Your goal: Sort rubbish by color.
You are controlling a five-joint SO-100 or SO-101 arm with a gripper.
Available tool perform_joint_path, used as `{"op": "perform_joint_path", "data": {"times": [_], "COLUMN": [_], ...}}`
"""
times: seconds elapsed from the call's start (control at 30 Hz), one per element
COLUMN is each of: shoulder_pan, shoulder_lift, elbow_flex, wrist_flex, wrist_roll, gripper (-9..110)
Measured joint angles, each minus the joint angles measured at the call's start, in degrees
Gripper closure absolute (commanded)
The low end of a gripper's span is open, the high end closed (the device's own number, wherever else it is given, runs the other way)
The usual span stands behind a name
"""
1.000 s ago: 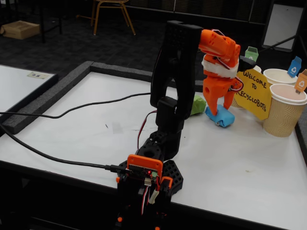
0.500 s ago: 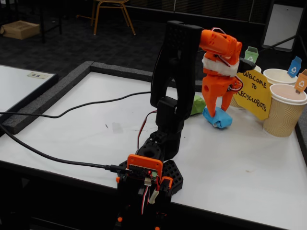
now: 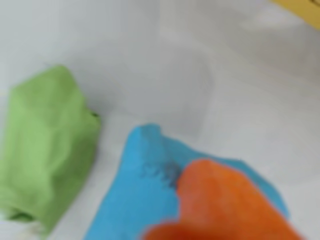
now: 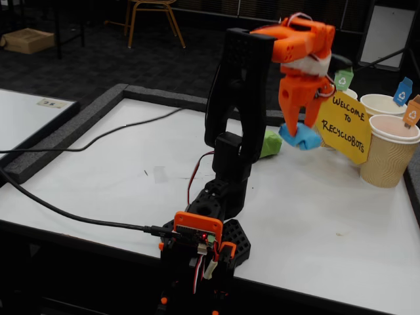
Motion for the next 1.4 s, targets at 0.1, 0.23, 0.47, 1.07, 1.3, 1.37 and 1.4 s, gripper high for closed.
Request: {"op": "perform_joint_path", "data": {"times": [0.1, 0.23, 0.47, 1.07, 1.3, 1.37, 1.4], "shoulder_pan": [-0.2, -0.2, -0.2, 2.0, 4.5, 5.4, 6.1], "shoulder_lift": [0.6, 3.5, 6.3, 6.3, 6.3, 6.3, 6.3], "elbow_flex": [-4.0, -8.8, -14.2, -21.5, -22.6, -22.6, -22.6], "wrist_flex": [1.8, 3.3, 3.7, 5.2, -1.6, -5.6, -7.9], "wrist_roll": [-3.9, -10.5, -30.8, -90.7, -98.3, -98.7, -99.1], "gripper": [101, 101, 101, 101, 101, 101, 101]}}
